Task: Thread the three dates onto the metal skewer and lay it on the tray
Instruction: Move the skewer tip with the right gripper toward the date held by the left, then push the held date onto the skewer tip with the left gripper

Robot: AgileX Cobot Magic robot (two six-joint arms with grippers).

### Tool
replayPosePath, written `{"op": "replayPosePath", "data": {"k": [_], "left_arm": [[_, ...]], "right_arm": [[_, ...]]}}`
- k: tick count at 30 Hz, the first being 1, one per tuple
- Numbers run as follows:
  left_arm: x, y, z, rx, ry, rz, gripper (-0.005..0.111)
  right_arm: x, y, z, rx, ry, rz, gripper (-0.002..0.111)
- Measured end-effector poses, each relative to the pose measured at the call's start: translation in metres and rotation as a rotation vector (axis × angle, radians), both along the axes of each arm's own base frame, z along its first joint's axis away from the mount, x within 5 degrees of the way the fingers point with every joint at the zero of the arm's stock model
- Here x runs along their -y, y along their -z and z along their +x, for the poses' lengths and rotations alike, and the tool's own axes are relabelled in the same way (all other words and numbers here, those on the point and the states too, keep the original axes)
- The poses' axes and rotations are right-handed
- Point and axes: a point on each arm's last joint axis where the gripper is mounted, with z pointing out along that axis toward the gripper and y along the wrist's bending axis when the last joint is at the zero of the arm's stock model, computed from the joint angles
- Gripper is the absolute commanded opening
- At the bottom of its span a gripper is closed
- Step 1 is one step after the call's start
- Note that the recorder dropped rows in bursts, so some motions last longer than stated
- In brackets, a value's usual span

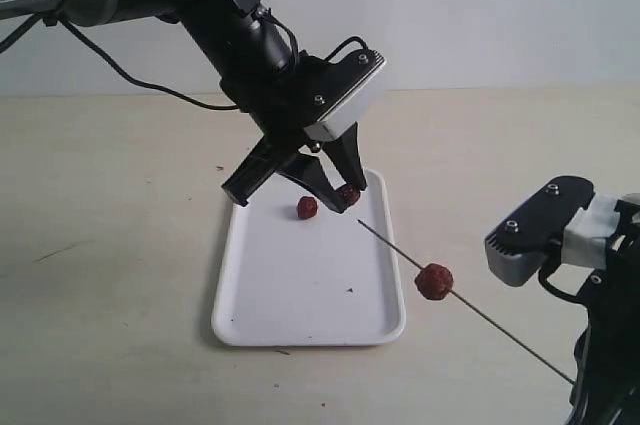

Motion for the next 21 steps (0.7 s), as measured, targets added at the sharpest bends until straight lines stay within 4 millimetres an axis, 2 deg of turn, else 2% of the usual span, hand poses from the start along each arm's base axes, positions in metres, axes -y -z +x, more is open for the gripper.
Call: {"op": "replayPosePath", "data": {"k": [10, 21], "left_arm": [[0.0001, -0.0001, 0.0000, -0.001, 0.000, -0.001, 0.032], [0.0002, -0.0002, -0.0001, -0.002, -0.001, -0.003, 0.032]], "right_arm": [[0.0037, -0.0067, -0.0006, 0.066, 0.025, -0.003, 0.000], [0.0044, -0.0066, -0.0016, 0.055, 0.023, -0.010, 0.000]]}}
